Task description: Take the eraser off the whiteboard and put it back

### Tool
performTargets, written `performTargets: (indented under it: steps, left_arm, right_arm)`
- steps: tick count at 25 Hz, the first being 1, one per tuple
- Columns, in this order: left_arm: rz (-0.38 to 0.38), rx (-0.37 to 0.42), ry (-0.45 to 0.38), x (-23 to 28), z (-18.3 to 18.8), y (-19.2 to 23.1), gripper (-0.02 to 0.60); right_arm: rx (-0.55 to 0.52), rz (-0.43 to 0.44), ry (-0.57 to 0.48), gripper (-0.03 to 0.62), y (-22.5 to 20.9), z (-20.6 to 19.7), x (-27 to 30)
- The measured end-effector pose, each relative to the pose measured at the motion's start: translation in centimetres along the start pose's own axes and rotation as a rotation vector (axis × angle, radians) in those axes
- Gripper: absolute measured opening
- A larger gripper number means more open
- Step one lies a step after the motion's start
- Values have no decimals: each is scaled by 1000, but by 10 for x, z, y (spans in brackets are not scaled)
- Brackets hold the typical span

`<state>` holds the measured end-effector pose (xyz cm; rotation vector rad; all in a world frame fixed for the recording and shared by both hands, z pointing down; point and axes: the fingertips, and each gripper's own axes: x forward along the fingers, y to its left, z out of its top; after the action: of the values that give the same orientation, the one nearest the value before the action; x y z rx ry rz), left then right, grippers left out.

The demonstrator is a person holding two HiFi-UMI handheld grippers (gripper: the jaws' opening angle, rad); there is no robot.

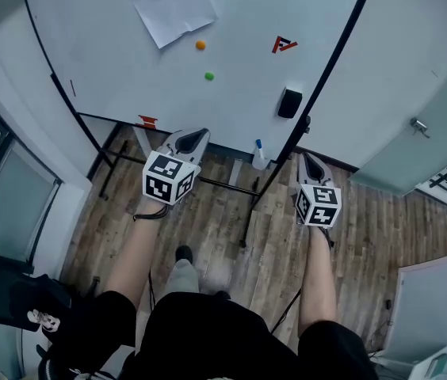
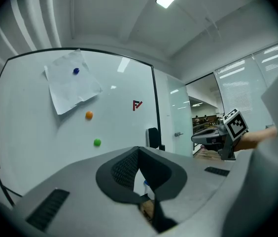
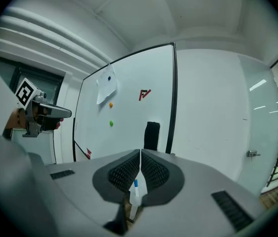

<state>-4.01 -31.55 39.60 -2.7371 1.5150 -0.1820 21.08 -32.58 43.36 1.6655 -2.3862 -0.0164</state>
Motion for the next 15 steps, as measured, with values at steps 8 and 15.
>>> performTargets:
  steps: [8, 15]
  left_arm:
    - [-99, 8, 6, 54, 5, 40, 12]
    - [-169, 25, 16, 78, 2, 59, 12]
  right_arm:
    - [23, -73, 6, 25, -6, 20, 53]
    - [57, -126, 20, 29, -9, 26, 84]
